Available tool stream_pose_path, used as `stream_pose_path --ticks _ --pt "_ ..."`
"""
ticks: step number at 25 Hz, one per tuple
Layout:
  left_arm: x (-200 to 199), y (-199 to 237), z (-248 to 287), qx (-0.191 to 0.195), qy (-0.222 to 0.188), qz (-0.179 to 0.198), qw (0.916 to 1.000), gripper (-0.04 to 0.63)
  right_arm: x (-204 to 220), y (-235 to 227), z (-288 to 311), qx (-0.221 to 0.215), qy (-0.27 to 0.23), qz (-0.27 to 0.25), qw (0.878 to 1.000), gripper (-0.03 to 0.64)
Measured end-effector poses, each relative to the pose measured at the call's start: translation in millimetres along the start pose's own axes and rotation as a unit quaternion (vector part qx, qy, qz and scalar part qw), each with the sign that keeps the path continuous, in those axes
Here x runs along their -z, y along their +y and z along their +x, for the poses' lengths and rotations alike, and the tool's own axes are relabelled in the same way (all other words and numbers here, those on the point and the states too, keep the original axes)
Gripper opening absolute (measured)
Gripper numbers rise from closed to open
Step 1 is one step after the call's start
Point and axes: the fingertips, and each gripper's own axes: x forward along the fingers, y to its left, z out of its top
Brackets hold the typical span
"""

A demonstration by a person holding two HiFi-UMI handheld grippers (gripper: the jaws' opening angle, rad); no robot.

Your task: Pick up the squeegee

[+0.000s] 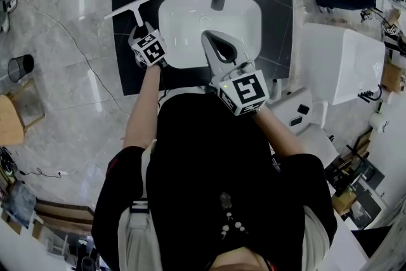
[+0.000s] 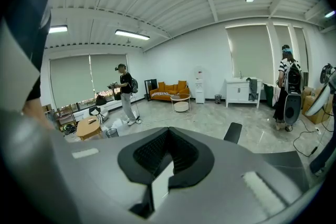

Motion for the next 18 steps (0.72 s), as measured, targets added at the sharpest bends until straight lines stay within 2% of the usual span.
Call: stream_pose_path --ticks 9,18 --pt "-6.4 -2.9 -25.7 -0.001 -0.025 0.010 0.9996 0.106 -2.6 4.1 -12.8 -0.019 -0.011 -0.006 1.000 0.002" --pt "-15.4 -4.3 -75.0 -0.014 -0.065 -0.007 0.9978 0.106 -0.8 3.9 -34.7 -0.050 -0.025 -0.011 0.998 0.002"
